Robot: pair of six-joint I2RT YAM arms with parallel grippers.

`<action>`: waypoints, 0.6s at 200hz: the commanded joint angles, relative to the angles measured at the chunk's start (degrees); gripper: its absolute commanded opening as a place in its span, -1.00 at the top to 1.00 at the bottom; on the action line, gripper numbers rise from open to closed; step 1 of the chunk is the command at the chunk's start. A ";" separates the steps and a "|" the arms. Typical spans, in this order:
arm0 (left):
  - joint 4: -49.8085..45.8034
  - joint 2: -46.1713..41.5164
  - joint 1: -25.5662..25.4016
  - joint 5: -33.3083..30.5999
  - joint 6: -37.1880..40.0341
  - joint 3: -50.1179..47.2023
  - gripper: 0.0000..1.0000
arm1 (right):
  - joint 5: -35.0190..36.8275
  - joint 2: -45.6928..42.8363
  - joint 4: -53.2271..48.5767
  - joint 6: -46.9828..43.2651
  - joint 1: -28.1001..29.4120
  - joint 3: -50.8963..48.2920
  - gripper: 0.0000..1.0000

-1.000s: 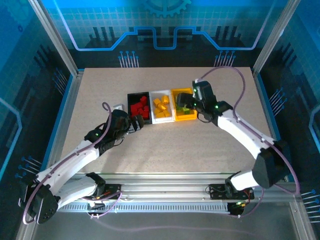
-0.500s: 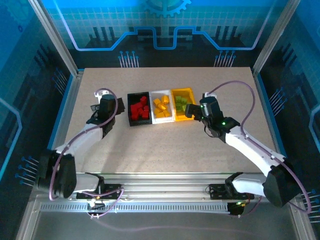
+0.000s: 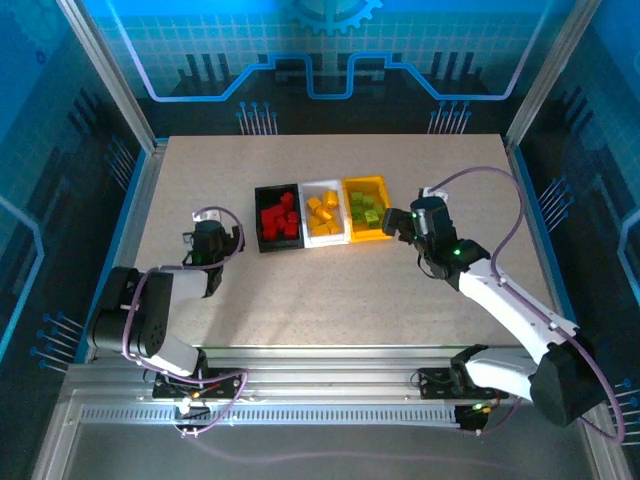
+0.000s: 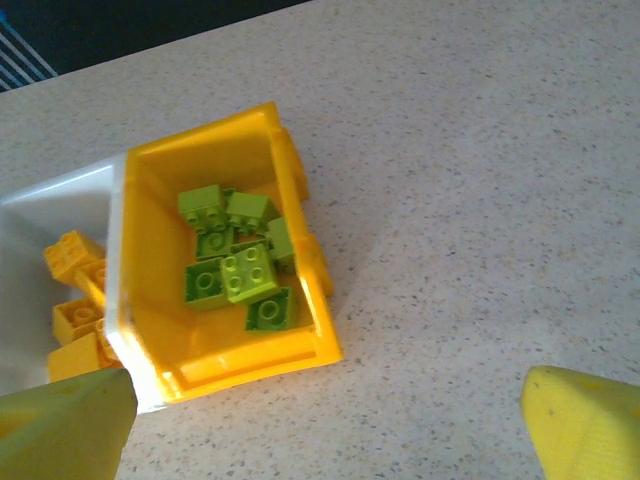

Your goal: Sort the legos into containers by color

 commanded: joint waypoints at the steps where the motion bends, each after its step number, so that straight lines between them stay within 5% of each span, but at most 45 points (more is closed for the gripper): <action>1: 15.30 1.26 1.78 10.52 2.38 -3.30 -0.98 | 1.20 -1.18 1.81 2.36 -2.77 -0.99 -1.00; 8: 22.41 3.55 1.56 11.24 4.06 -5.26 -0.98 | -0.56 -2.30 4.74 1.16 -3.75 -2.71 -1.00; 19: 14.74 1.44 1.49 9.79 2.62 -3.49 -0.98 | -2.68 -3.58 8.12 -1.00 -4.93 -4.66 -1.00; 41: 16.95 1.92 1.54 5.67 1.47 -4.02 -0.98 | -5.32 -5.68 14.52 -7.37 -7.16 -7.91 -1.00; 79: 17.61 2.10 1.49 5.54 1.54 -4.16 -0.98 | 3.80 -6.97 25.41 -21.48 -10.43 -15.22 -1.00; 120: 17.63 2.11 1.49 5.58 1.47 -4.16 -0.98 | -1.04 -0.48 37.82 -28.92 -16.31 -22.18 -1.00</action>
